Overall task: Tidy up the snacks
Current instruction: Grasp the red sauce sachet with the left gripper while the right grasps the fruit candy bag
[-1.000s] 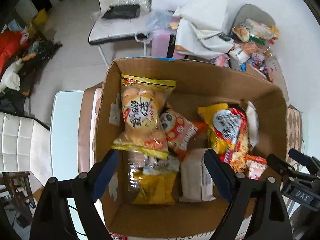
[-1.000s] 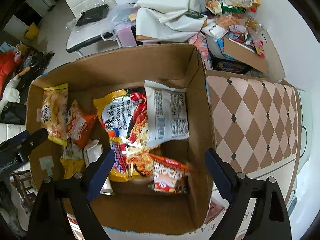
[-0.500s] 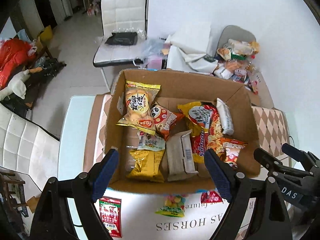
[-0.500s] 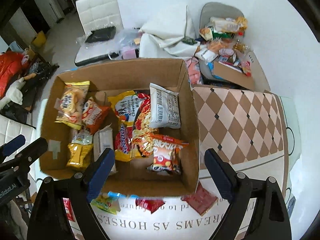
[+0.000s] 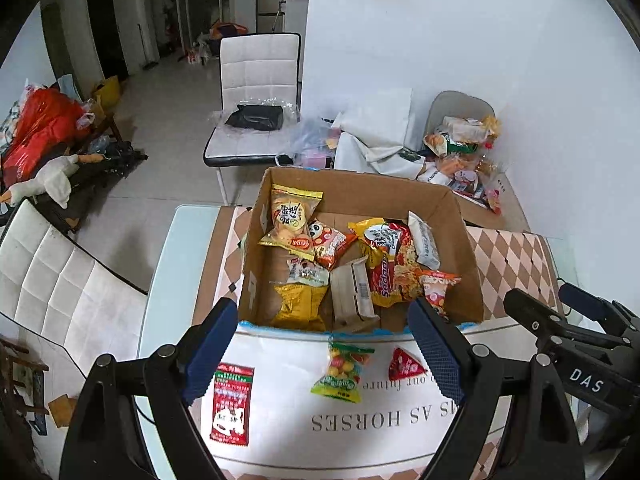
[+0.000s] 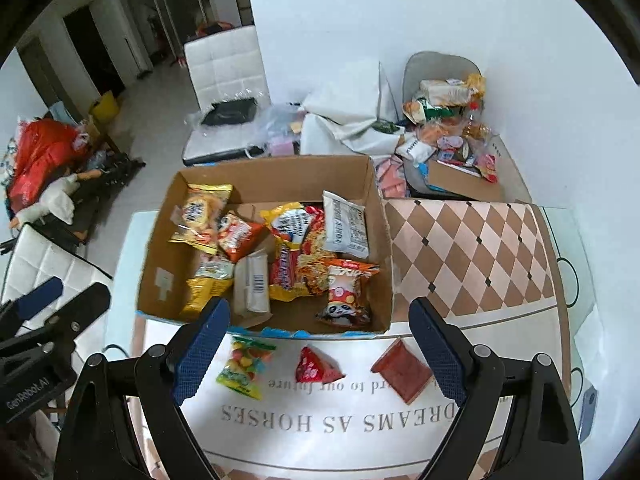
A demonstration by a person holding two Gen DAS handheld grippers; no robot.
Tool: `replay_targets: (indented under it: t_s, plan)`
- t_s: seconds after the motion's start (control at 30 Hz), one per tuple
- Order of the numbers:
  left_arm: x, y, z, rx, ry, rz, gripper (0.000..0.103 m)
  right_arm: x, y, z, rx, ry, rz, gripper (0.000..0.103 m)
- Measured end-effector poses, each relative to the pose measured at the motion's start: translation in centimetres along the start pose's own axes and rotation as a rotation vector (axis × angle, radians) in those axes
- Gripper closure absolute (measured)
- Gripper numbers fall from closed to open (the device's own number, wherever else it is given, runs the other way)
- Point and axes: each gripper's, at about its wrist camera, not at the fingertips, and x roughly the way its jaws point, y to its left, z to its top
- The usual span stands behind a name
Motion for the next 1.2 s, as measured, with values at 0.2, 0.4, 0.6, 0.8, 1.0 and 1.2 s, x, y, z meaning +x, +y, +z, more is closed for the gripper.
replay_targets:
  t_s: [0.2,0.4,0.6,0.8,1.0,1.2]
  plan:
    - [-1.8,0.8,-1.9,-0.024,-0.004,0.004,0.016,-2.3,0.9,-1.5,0.002,-0.006,0.055,0.010]
    - [-0.6,3.0,-4.4,-0.065,0.038,0.033,0.016,0.2,1.2,-4.3,0.022,0.097,0.097,0.010]
    - [4.2,7.3,-8.3,-0.139,0.185,0.092,0.016,7.3,1.3,-7.7,0.078,0.279,0.127,0.010]
    - [10.5,12.0,-12.3,-0.221,0.361,0.143,0.016,15.5,3.5,-10.4,0.136,0.417,0.140,0.010]
    - [15.4,14.9,-14.8,-0.270,0.494,0.121,0.016,21.4,6.5,-11.8,0.151,0.467,0.096,0.010]
    - [18.4,15.1,-15.7,-0.242,0.562,0.118,0.016,25.1,8.4,-12.4,0.143,0.494,0.014,0.013]
